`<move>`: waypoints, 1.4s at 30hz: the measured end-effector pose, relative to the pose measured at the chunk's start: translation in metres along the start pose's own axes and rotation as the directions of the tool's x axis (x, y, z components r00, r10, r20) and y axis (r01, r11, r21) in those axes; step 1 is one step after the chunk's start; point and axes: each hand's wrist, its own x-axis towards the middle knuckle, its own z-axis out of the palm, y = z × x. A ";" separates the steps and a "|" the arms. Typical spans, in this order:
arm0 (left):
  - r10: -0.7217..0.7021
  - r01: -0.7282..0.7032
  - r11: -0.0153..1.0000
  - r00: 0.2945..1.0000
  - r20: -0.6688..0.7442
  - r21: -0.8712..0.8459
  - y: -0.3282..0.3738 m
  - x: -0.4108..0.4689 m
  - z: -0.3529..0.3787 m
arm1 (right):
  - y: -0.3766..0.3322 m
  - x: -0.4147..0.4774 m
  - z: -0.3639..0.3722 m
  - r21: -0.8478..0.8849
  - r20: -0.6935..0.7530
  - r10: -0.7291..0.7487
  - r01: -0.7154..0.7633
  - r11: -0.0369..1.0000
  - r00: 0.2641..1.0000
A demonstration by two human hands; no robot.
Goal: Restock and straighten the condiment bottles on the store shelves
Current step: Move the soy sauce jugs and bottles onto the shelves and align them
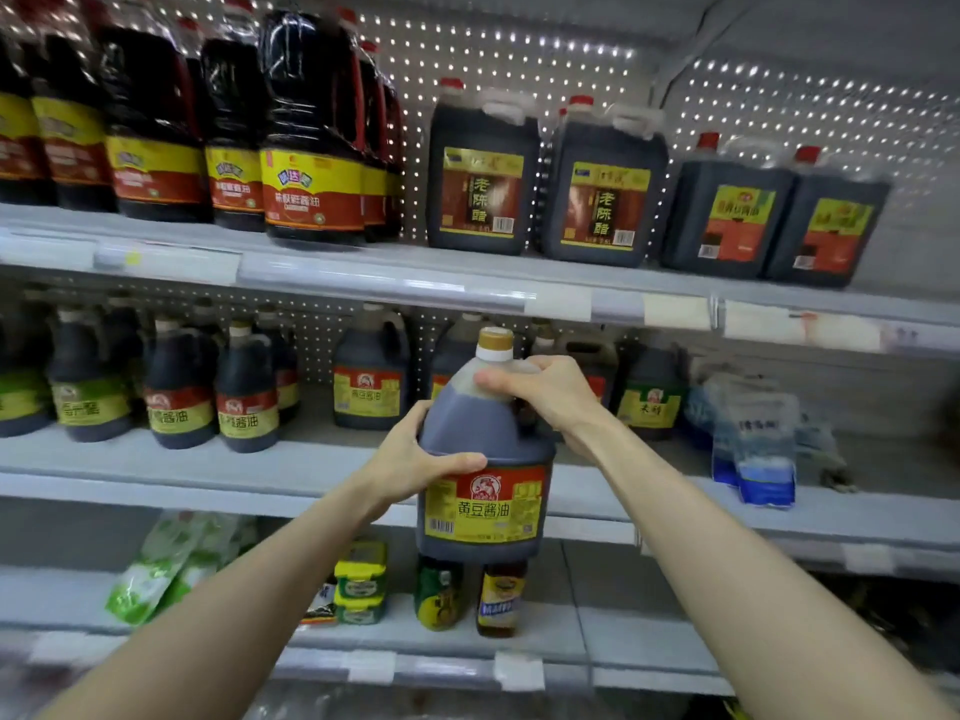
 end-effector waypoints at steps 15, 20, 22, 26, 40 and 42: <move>-0.077 0.076 0.996 0.997 0.017 0.038 -0.078 0.137 -0.034 | 0.071 0.129 0.043 0.098 -0.105 0.048 -0.037 0.995 0.993; -0.083 0.082 0.996 0.997 0.006 0.041 -0.088 0.152 -0.039 | 0.082 0.151 0.047 0.116 -0.096 0.069 -0.058 0.992 0.993; -0.085 0.085 0.996 0.996 -0.003 0.031 -0.091 0.155 -0.041 | 0.085 0.157 0.048 0.122 -0.081 0.071 -0.061 0.991 0.994; -0.086 0.086 0.996 0.996 0.011 0.027 -0.092 0.157 -0.040 | 0.088 0.158 0.046 0.109 -0.075 0.043 -0.035 0.993 0.996; -0.112 0.095 0.982 0.989 -0.095 -0.162 -0.096 0.119 -0.022 | 0.136 0.112 0.058 0.111 -0.055 0.197 -0.191 0.975 0.979; -0.135 0.116 0.979 0.985 -0.106 -0.170 -0.095 0.113 -0.019 | 0.146 0.105 0.063 0.156 -0.023 0.255 -0.248 0.956 0.967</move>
